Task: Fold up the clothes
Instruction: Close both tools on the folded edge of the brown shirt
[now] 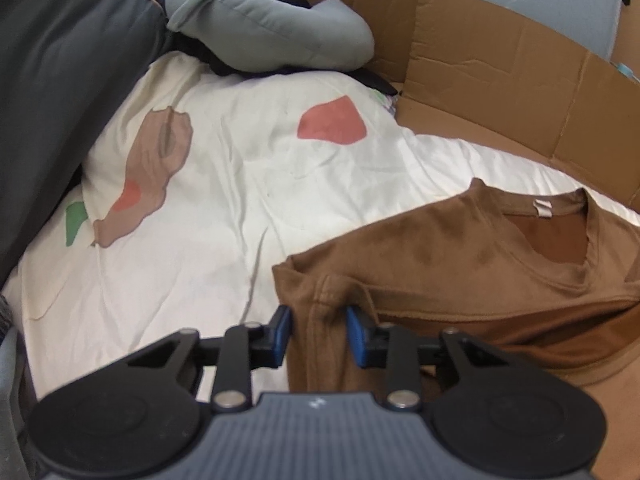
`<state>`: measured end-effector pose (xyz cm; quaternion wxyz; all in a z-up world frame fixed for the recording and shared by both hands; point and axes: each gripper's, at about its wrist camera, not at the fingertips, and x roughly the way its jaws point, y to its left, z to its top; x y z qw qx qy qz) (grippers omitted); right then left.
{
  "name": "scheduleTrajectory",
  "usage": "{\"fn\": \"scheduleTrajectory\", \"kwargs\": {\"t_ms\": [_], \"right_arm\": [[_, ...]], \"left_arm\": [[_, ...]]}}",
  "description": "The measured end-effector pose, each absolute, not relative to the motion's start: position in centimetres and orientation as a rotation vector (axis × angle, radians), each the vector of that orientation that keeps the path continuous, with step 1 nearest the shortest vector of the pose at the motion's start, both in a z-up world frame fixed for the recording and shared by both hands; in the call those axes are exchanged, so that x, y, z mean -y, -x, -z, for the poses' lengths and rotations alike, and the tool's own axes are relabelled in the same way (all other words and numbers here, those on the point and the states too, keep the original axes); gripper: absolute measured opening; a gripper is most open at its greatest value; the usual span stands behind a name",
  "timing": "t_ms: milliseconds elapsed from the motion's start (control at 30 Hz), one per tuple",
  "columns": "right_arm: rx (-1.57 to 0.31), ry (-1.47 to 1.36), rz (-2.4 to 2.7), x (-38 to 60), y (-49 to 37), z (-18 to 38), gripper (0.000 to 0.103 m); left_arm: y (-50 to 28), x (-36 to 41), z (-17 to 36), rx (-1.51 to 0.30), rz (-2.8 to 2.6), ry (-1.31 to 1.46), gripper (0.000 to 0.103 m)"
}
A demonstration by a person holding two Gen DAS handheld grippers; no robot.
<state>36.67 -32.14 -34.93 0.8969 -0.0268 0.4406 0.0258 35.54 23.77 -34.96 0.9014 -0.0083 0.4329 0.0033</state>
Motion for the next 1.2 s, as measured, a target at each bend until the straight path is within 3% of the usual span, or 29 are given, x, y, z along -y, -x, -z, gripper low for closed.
{"fn": "scheduleTrajectory", "kwargs": {"t_ms": [200,400,967,1200], "right_arm": [[-0.891,0.074,-0.080,31.8,-37.2,34.8,0.038],[-0.868,0.080,-0.091,31.7,-37.4,34.5,0.005],[-0.731,-0.003,0.016,33.5,-34.1,32.6,0.001],[-0.827,-0.079,0.005,34.7,-35.3,34.3,0.004]], "left_arm": [[-35.3,-23.7,34.9,-0.883,-0.002,0.007,0.015],[-34.7,-23.9,34.3,-0.860,-0.012,0.032,0.008],[-31.2,-26.1,32.9,-0.724,-0.069,0.215,0.006],[-32.4,-26.3,34.0,-0.796,-0.069,0.203,0.010]]}}
